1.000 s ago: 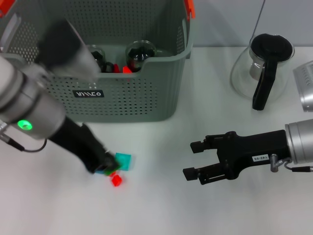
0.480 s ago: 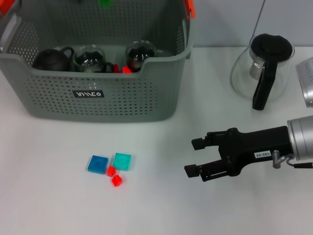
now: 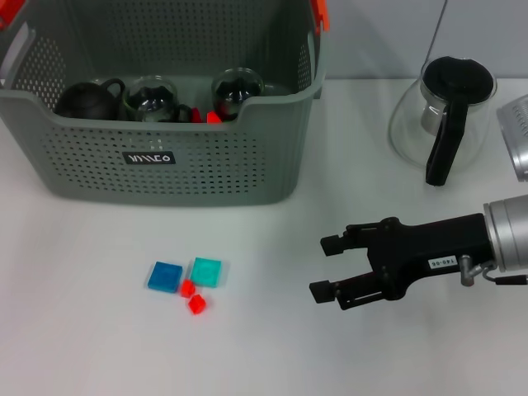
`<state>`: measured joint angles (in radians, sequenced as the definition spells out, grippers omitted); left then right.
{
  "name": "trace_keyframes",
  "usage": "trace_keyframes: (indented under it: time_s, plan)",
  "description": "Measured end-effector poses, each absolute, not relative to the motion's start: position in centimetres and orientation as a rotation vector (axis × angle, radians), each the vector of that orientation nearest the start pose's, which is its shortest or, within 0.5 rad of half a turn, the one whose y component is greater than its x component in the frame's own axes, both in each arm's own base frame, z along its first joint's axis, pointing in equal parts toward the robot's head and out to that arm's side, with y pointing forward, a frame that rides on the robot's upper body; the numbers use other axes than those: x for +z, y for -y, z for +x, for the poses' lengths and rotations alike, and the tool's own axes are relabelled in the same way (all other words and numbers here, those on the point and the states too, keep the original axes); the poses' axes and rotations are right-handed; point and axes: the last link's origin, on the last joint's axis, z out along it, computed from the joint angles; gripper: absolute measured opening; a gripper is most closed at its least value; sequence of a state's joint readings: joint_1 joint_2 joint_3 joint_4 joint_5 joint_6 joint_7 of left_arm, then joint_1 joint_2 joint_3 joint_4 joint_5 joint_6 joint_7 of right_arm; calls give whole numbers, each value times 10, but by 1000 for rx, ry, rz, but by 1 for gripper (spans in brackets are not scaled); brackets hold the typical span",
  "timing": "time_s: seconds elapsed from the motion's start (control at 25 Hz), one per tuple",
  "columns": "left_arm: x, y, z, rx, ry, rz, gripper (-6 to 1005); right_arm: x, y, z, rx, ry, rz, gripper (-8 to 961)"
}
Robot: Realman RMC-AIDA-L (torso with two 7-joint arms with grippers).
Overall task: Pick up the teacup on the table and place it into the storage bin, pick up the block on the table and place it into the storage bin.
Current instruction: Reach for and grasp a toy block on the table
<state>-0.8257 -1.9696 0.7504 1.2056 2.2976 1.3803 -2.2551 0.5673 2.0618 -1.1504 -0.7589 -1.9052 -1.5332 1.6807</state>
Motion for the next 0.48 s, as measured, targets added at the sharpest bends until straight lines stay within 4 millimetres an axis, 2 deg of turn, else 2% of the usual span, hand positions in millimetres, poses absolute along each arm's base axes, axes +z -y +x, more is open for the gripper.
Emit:
trace_keyframes:
  time_s: [0.08, 0.16, 0.24, 0.28, 0.36, 0.48]
  plan:
    - [141, -435, -130, -400, 700, -2395, 373, -38, -325, 215, 470, -699, -3053, 897]
    - [143, -408, -122, -407, 576, -2509, 470, -38, -325, 215, 471, -699, -3055, 897]
    - [135, -375, -116, -352, 389, -2675, 567, -38, -325, 216, 470, -701, -3053, 897]
    - [128, -355, -117, -295, 280, -2766, 616, -38, -325, 216, 470, -703, -3053, 897]
    - [113, -328, -123, -157, 179, -2860, 693, -38, -324, 217, 470, -710, -3051, 897]
    - [85, -301, -136, 114, 98, -2913, 808, -39, -324, 218, 470, -718, -3046, 896]
